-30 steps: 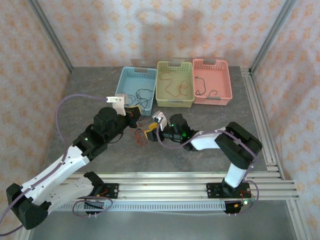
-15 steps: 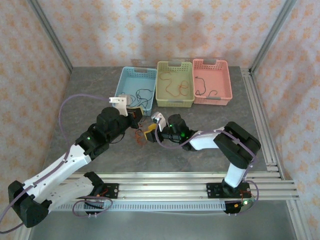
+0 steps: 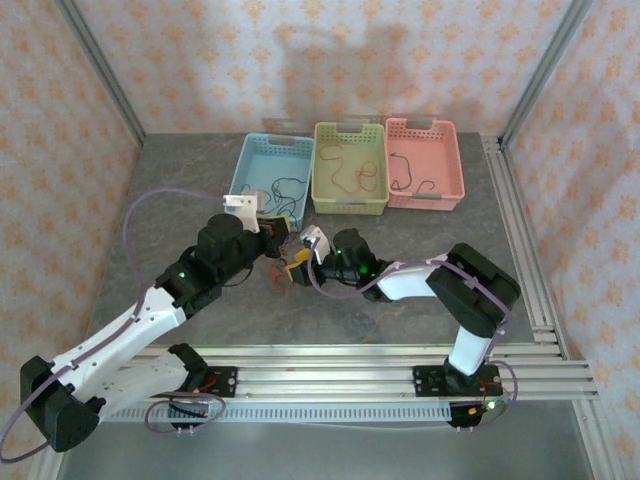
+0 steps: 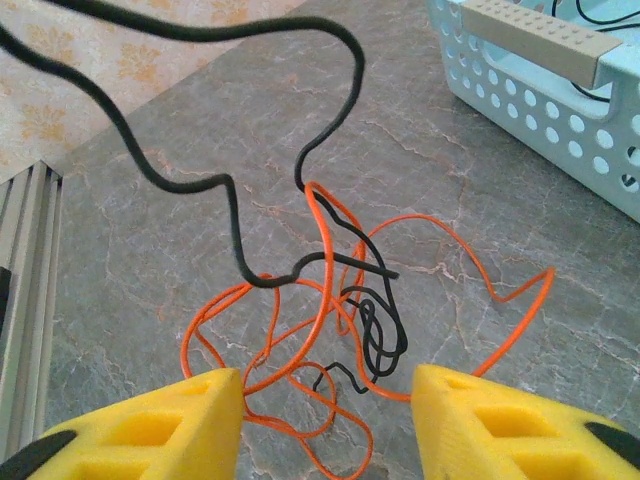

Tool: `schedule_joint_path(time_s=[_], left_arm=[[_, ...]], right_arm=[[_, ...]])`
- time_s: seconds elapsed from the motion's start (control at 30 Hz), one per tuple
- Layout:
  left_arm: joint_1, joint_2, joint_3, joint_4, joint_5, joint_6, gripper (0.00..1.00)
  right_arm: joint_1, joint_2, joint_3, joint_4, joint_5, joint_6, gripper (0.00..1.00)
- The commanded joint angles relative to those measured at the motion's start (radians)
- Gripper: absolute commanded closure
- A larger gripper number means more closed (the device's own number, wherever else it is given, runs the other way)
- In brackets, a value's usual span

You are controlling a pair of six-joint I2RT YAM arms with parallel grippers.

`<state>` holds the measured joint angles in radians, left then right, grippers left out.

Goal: Untangle the cables

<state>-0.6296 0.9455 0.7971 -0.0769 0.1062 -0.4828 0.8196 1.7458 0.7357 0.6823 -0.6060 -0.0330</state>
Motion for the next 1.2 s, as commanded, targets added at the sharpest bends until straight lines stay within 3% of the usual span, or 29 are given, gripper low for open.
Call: schedule_joint_path(time_s=[0.0,0.23,0.5,0.8,0.83,0.87,0.93,1.03,1.17], left_arm=[[-0.008,0.005,-0.008,0.053,0.029,-0.019,1.00],[-0.007,0.001,-0.014,0.073,0.051,-0.024,1.00],[-0.007,0.000,-0.015,0.068,0.043,-0.020,1.00],[-0.007,0.001,-0.015,0.064,0.030,-0.016,1.00],[-0.008,0.001,-0.015,0.063,0.030,-0.016,1.00],[-0.007,0.000,-0.015,0.063,0.028,-0.015,1.00],[-0.007,-0.001,-0.016,0.061,0.025,-0.014,1.00],[-0.007,0.000,-0.014,0.059,0.024,-0.013,1.00],[-0.008,-0.001,-0.014,0.058,0.023,-0.013,1.00]], right_arm=[[0.007,0.013,0.034,-0.016,-0.011,-0.023,0.56],[0.007,0.015,0.040,-0.028,-0.018,-0.030,0.69],[0.007,0.008,0.038,-0.036,0.018,-0.047,0.98],[0.007,-0.024,0.011,-0.011,0.074,-0.067,1.00],[0.008,-0.036,0.003,-0.004,0.094,-0.069,0.98],[0.007,-0.054,-0.011,0.011,0.133,-0.072,0.83],[0.006,-0.086,-0.047,0.061,0.192,-0.074,0.69],[0.007,-0.120,-0.116,0.186,0.239,-0.074,0.61],[0.007,-0.119,-0.130,0.228,0.181,-0.068,0.56]])
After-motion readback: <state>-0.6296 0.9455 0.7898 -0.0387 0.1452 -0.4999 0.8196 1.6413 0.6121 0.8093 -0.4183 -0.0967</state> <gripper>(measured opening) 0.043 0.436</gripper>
